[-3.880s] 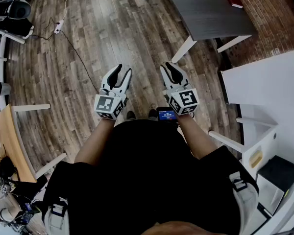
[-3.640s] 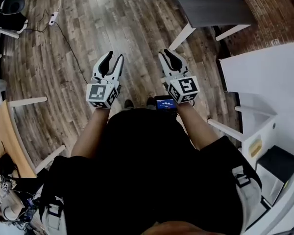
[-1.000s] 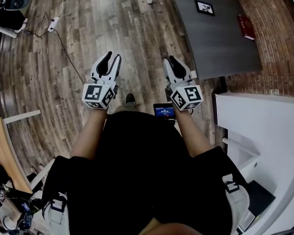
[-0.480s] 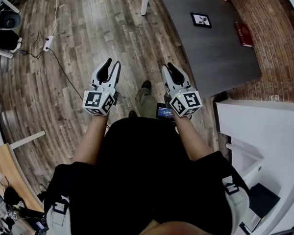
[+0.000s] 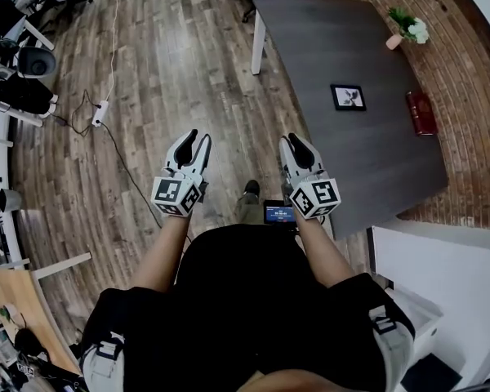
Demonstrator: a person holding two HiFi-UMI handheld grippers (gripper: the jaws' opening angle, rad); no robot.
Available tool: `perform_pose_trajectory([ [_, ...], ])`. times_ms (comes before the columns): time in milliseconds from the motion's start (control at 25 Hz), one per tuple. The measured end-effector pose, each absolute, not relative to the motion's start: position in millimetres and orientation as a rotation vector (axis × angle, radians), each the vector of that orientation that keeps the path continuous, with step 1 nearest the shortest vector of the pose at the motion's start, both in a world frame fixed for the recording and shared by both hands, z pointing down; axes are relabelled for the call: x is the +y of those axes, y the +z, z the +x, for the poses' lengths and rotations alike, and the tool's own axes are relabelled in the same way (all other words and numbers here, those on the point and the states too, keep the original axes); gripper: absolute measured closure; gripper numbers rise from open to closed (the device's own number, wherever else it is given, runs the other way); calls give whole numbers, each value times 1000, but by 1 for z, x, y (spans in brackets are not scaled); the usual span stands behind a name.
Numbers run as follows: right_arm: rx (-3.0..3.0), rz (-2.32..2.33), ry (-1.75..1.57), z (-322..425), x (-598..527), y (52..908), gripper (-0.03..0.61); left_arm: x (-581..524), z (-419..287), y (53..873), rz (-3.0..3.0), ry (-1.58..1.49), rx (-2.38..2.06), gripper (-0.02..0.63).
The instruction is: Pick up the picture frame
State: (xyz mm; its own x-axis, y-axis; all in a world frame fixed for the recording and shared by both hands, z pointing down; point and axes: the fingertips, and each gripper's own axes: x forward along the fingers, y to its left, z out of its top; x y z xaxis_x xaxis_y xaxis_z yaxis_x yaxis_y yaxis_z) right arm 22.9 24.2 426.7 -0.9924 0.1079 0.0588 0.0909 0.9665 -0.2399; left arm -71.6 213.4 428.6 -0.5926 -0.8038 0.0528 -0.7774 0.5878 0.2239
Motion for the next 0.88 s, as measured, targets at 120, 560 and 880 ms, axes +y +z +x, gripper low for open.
perform_pose_trajectory([
  [120, -3046, -163, 373, -18, -9, 422, 491, 183, -114, 422, 1328, -249, -2675, 497],
  [560, -3054, -130, 434, -100, -93, 428, 491, 80, -203, 413, 1421, -193, -2636, 499],
  [880, -3067, 58, 459, -111, -147, 435, 491, 4, -241, 415, 1600, -176, -2520, 498],
])
